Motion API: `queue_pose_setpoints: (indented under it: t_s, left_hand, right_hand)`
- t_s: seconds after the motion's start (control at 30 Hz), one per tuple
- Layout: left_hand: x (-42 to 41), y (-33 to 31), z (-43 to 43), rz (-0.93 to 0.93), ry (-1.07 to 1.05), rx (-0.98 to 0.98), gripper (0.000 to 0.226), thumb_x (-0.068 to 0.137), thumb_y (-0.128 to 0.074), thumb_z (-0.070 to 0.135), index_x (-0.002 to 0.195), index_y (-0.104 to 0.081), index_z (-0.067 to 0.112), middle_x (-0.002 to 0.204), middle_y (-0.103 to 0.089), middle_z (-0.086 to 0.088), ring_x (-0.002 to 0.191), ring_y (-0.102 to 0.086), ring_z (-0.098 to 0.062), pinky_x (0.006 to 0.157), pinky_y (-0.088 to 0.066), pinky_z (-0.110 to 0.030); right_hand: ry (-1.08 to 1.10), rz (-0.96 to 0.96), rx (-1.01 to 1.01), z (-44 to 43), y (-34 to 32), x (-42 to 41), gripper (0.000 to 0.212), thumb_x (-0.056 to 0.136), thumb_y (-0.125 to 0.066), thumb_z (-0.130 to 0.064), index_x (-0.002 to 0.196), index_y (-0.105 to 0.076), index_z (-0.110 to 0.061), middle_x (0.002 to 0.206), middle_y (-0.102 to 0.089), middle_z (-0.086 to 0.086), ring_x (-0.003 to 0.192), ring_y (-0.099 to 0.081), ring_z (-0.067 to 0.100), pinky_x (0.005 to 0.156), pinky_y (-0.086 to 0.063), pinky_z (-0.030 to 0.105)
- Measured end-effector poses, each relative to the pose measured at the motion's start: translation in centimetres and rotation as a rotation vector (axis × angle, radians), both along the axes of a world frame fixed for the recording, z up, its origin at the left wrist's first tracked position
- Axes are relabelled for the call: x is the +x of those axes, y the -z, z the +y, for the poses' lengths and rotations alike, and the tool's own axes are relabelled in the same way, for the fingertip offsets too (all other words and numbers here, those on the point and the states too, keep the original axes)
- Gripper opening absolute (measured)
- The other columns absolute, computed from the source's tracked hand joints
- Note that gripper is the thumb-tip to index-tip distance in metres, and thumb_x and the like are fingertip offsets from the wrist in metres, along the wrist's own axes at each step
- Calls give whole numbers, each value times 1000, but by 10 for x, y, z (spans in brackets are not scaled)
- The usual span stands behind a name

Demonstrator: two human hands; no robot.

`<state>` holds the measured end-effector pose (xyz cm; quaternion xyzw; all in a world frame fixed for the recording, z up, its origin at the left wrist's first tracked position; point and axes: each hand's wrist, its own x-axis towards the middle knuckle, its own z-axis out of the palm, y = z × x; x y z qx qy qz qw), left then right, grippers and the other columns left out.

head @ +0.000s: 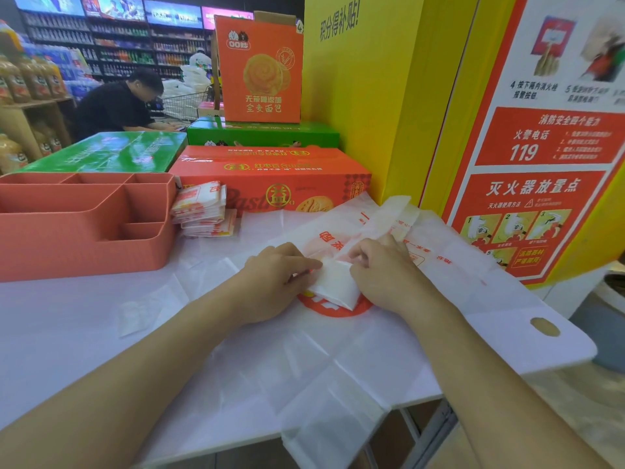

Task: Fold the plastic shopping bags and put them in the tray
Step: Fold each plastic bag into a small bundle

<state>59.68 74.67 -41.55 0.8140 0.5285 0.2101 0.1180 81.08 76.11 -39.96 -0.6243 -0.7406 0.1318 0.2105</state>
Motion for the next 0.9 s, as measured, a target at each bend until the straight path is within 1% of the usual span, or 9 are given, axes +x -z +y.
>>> queue_pose_setpoints:
  t_s: [0.07, 0.17, 0.27, 0.37, 0.47, 0.57, 0.7, 0.8, 0.9]
  left_hand:
    - [2, 2, 0, 46, 11, 11, 35, 104, -45, 39, 136, -59, 38, 114, -53, 11, 108, -49, -22, 98, -41, -47]
    - [3, 1, -1, 53, 30, 58, 33, 104, -45, 38, 132, -61, 39, 114, -54, 14, 108, -51, -22, 95, -41, -47]
    - [3, 0, -3, 36, 34, 92, 29, 103, -48, 37, 127, -65, 39, 114, -58, 15, 107, -52, -20, 94, -41, -47]
    - [3, -2, -3, -10, 7, 81, 26, 101, -55, 33, 124, -68, 35, 114, -63, 13, 102, -57, -15, 95, -44, -42]
    - [2, -4, -2, -105, -30, 38, 24, 99, -60, 28, 121, -69, 29, 110, -67, 13, 94, -62, -10, 86, -48, -22]
    - [1, -4, -3, -120, -43, 15, 24, 98, -60, 28, 120, -68, 27, 110, -67, 12, 92, -62, -8, 80, -45, -16]
    - [2, -5, -3, -174, -90, -43, 34, 99, -57, 35, 132, -57, 29, 115, -64, 14, 93, -60, -2, 75, -41, -9]
    - [4, -9, -6, -275, -136, -121, 45, 100, -52, 43, 143, -46, 28, 125, -61, 13, 100, -60, -5, 83, -43, -19]
    - [3, -15, -8, -378, -163, -186, 47, 99, -53, 46, 142, -47, 28, 125, -63, 9, 110, -61, -11, 95, -47, -29]
  right_hand:
    - [-42, -32, 32, 0, 0, 1, 45, 97, -43, -23, 138, -57, -34, 145, -42, -5, 133, -30, 22, 107, -33, 41]
    - [-62, -110, 24, 0, 2, 1, 44, 101, -41, -25, 139, -58, -39, 149, -44, -7, 135, -30, 24, 112, -28, 42]
    - [-54, -170, 0, 0, 2, 0, 43, 101, -42, -26, 138, -59, -39, 147, -47, -4, 134, -32, 26, 113, -28, 43]
    - [-68, -131, 28, 0, 3, 1, 43, 98, -45, -24, 135, -63, -36, 143, -53, -2, 130, -38, 27, 112, -36, 43]
    - [-112, -13, 75, 0, 2, 0, 41, 93, -53, -20, 130, -69, -29, 137, -61, -1, 128, -47, 25, 107, -43, 36]
    - [-189, 119, 74, -3, -1, -2, 37, 91, -60, -12, 123, -73, -23, 128, -66, -4, 120, -56, 12, 94, -41, 21]
    - [-233, 317, 116, 0, 1, -4, 41, 85, -61, 0, 115, -76, -25, 117, -67, -4, 107, -62, 9, 98, -49, 28]
    - [-277, 493, 171, 0, 1, -5, 46, 83, -60, 9, 107, -77, -26, 108, -70, -6, 101, -65, 7, 95, -54, 32]
    - [-367, 618, 200, -2, -1, -7, 46, 84, -60, 13, 103, -77, -25, 109, -69, -6, 102, -65, 9, 95, -53, 28]
